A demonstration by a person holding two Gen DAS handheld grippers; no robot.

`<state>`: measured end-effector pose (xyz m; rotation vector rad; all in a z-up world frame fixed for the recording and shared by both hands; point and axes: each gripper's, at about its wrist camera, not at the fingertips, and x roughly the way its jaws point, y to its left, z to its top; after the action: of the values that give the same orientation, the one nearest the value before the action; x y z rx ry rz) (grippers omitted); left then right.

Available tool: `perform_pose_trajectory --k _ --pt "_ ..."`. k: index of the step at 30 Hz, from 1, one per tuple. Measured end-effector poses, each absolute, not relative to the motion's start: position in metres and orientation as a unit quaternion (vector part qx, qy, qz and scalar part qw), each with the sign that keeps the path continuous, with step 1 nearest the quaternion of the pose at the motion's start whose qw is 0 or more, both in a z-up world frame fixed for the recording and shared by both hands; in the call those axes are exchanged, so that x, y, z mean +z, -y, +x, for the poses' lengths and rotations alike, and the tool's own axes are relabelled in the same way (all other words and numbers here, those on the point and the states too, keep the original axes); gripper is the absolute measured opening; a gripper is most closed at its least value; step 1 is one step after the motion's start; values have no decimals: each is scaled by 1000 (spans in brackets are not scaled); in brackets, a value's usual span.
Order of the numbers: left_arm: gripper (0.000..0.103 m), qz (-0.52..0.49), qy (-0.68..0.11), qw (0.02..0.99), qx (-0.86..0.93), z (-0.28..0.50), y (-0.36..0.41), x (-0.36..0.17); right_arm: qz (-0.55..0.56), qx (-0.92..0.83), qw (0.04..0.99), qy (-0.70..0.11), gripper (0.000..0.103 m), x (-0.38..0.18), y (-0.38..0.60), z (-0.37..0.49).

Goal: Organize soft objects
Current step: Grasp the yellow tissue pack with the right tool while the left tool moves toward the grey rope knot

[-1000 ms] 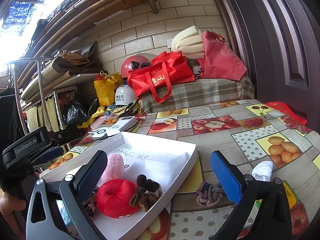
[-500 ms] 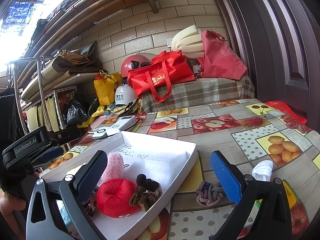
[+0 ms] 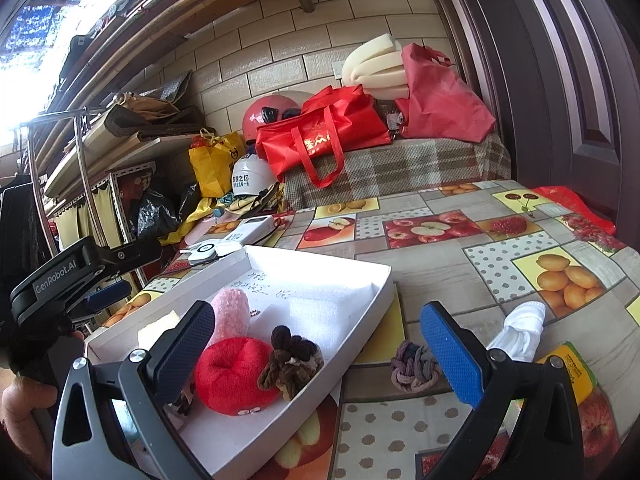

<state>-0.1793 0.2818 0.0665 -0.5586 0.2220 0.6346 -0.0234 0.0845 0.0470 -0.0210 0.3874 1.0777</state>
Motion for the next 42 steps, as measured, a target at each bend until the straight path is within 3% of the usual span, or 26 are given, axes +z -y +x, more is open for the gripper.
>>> perform_pose_trajectory --k 9,15,27,28,29,33,42 --pt "103 -273 -104 913 285 -178 -273 62 -10 448 877 -171 103 73 -5 17" --pt "103 -195 -114 938 264 -160 -235 73 -88 398 894 -187 103 71 51 45" --pt "103 -129 -142 967 171 -134 -171 75 -249 431 814 -300 103 15 -20 59" --pt "103 -126 -150 967 165 -131 -166 73 -257 434 803 -319 99 10 -23 63" --pt "103 -121 -160 967 160 -126 -162 71 -256 439 793 -335 74 6 -22 66" --pt "103 -106 -199 966 125 -105 -139 61 -217 435 802 -348 72 10 11 78" --pt "103 -99 -275 954 68 -62 -98 36 20 416 816 -400 72 14 108 142"
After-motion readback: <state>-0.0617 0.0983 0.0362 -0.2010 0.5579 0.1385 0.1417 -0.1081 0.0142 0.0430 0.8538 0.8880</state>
